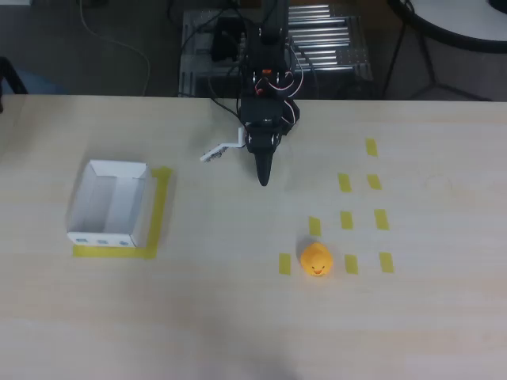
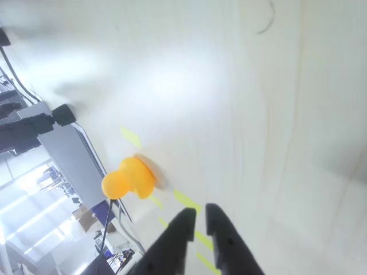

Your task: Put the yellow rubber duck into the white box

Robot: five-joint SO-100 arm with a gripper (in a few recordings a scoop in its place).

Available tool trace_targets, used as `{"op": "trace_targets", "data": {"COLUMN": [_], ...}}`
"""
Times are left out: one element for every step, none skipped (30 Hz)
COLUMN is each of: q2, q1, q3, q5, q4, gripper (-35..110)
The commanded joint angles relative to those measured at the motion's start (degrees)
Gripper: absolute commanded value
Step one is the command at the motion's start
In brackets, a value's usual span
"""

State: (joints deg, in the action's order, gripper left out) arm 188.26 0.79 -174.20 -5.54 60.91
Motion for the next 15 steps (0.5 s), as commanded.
{"op": "trace_targets", "data": {"q2": [2.9, 2.9, 2.9, 2.9, 2.9, 2.9, 2.3, 0.5, -2.5, -6.3, -10.6, -15.3, -20.2, -25.0, -29.4], "q1": [-1.0, -1.0, -0.9, -0.6, -0.3, -0.2, 0.0, -0.1, -0.4, -1.0, -1.6, -2.4, -3.4, -4.6, -5.7], "q3": [-0.4, -0.4, -0.4, -0.2, 0.0, 0.1, 0.5, 2.7, 6.5, 11.4, 16.6, 22.8, 29.4, 36.0, 42.5], "q5": [-0.9, -0.8, -0.8, -0.7, -0.7, 0.1, 0.3, 0.7, 2.0, 4.0, 6.7, 9.7, 10.5, 11.5, 11.9], "q4": [0.6, 0.6, 0.6, 1.1, 1.8, 2.1, 0.3, -0.9, -1.1, -0.9, 0.0, 1.2, 2.8, 4.4, 5.9], "gripper": [0, 0, 0, 0, 0, 1, 0, 0, 0, 0, 0, 0, 0, 0, 0]}}
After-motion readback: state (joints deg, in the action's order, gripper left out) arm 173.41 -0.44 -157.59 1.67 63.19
